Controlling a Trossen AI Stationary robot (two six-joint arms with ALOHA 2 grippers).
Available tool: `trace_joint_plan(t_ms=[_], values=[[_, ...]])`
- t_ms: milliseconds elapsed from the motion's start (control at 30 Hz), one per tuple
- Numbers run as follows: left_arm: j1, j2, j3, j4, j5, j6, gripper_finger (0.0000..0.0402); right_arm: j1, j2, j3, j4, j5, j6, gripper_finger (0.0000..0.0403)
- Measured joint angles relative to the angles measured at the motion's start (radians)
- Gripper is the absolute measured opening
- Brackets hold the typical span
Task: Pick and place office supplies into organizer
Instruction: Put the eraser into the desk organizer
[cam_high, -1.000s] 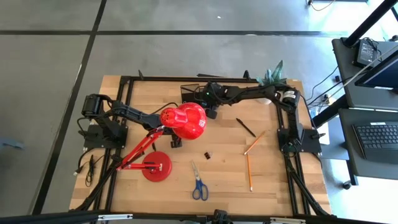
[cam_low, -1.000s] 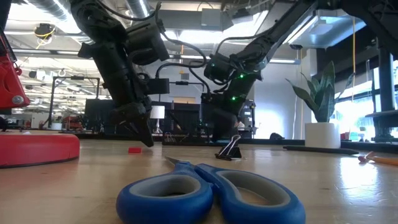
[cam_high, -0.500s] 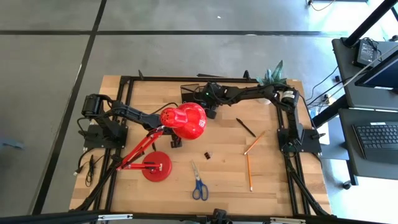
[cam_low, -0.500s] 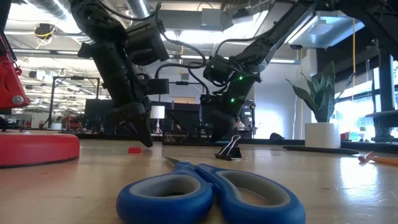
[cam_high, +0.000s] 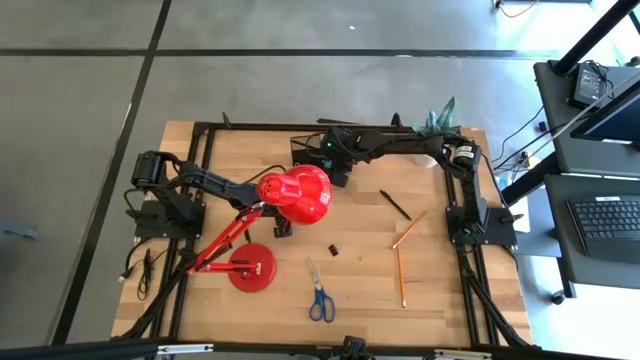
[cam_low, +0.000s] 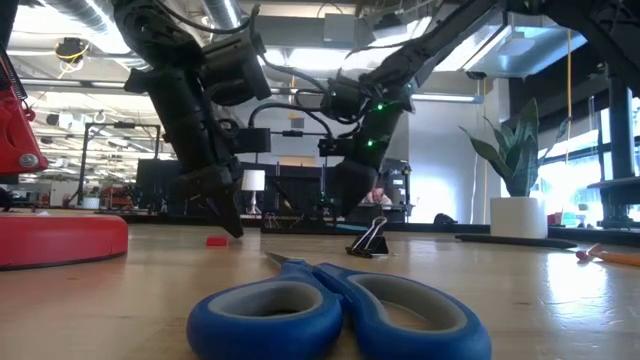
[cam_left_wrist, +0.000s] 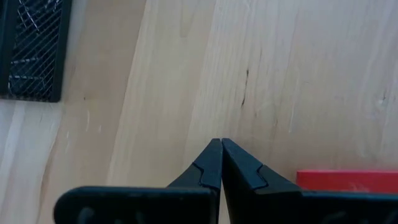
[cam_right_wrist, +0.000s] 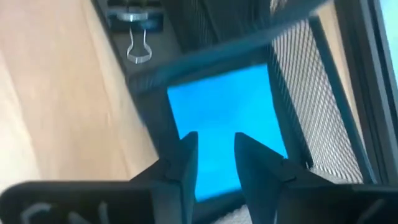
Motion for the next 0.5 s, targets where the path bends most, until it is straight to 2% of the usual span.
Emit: trace_joint_plan(t_ms=[100,267,500], values=[[0.0,0.0,0.0,-0.014,0.0,-0.022,0.0004,0.0,-0.021,0.023,-0.088,0.002,0.003,0.0108],[0.0,0.0,0.001,-0.024,-0.002,-0.027,0.0004,0.008,-0.127,0.005,-0.089,0.002,0.021,0.0108],[0.001,0.0,0.001,-0.023,-0.005,-0.041,0.0004,0.041,-0.321,-0.166,0.025,0.003,0.041,0.0108]])
